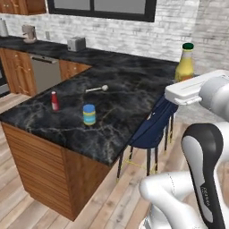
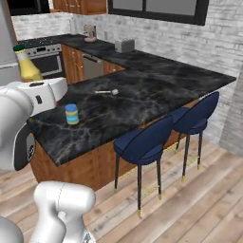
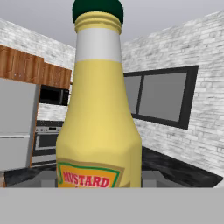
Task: Move the mayonnaise and mustard from the cabinet to the dining counter.
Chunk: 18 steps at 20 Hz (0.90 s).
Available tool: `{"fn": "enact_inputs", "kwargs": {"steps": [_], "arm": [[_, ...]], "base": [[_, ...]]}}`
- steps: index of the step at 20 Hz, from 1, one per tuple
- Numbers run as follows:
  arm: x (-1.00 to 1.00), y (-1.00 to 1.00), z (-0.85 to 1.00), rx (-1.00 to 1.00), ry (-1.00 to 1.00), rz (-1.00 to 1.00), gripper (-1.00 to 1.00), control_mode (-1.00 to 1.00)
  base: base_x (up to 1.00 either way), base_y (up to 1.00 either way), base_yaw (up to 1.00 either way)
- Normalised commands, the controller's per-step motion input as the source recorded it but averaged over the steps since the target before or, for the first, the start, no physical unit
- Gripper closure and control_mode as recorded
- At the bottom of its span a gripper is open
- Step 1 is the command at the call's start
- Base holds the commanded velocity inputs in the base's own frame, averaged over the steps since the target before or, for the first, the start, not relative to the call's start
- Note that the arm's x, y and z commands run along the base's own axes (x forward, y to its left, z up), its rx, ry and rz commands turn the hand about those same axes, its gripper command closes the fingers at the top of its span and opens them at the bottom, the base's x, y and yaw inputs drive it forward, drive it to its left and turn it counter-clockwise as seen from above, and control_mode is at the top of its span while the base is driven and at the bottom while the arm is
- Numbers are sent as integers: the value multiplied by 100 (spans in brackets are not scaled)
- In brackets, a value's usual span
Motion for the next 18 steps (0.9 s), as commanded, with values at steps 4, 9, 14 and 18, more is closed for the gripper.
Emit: {"fn": "enact_inputs", "kwargs": {"steps": [4, 9, 14, 18], "arm": [[0, 0, 0, 0, 0, 0, 100, 100], [0, 0, 0, 0, 0, 0, 100, 100], [0, 0, 0, 0, 0, 0, 100, 100], [0, 0, 0, 0, 0, 0, 100, 100]], "base": [[51, 0, 6], [46, -15, 45], [35, -44, 64], [15, -74, 31]]}}
